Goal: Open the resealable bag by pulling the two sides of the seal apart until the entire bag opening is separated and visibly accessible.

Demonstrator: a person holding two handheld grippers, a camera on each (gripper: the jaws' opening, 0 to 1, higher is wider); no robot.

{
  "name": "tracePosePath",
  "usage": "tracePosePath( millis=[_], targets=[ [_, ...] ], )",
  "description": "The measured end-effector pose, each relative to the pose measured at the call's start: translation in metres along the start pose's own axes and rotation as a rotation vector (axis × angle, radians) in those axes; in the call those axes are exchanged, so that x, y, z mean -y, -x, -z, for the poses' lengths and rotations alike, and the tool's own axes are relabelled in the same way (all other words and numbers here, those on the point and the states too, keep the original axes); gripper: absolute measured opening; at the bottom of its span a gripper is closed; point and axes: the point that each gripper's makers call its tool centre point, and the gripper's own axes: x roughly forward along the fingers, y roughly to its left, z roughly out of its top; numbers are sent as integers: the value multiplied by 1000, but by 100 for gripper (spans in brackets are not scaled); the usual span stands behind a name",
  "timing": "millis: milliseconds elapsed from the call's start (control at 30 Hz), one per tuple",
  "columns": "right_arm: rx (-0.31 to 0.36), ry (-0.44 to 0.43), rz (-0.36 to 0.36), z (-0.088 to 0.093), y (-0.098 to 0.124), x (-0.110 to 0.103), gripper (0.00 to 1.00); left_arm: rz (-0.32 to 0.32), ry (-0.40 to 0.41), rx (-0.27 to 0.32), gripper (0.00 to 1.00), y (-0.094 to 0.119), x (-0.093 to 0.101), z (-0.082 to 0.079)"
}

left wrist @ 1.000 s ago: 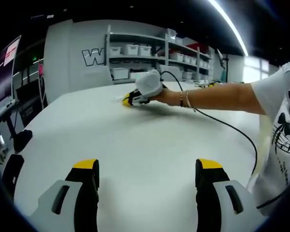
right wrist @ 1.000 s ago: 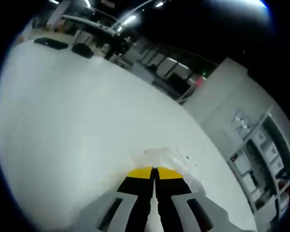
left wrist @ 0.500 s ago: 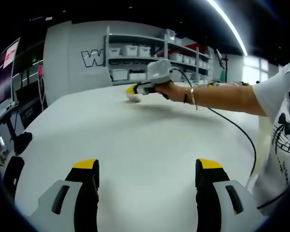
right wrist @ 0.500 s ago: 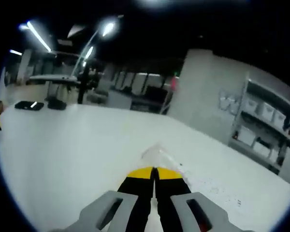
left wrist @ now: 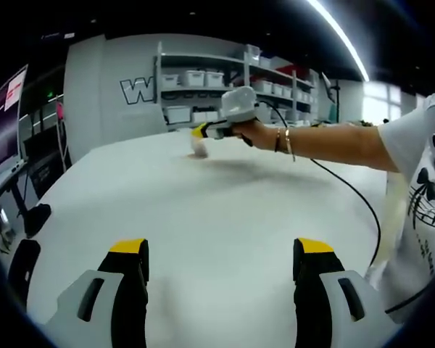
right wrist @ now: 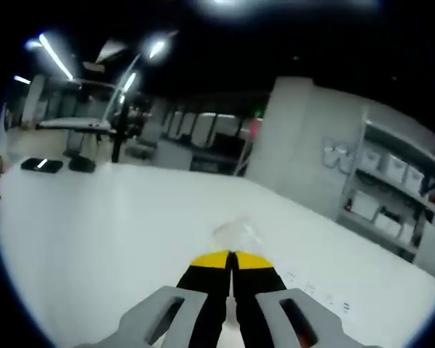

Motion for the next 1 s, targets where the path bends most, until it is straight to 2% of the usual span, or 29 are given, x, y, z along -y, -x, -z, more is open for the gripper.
tracePosePath(
  millis=[167, 433, 733, 1000],
  targets=[
    [11, -26, 5, -4, 3, 0, 0, 0, 1, 4, 81, 2, 0, 0],
    [36, -152, 4, -10, 7, 0, 0, -2, 4, 11, 81, 5, 1, 1],
    [75, -190, 0, -28, 21, -2, 0, -12, 3, 17, 81, 12, 2, 1],
    [92, -191, -6, -35, 30, -6, 0, -11, -1, 25, 81, 16, 7, 0]
  ],
)
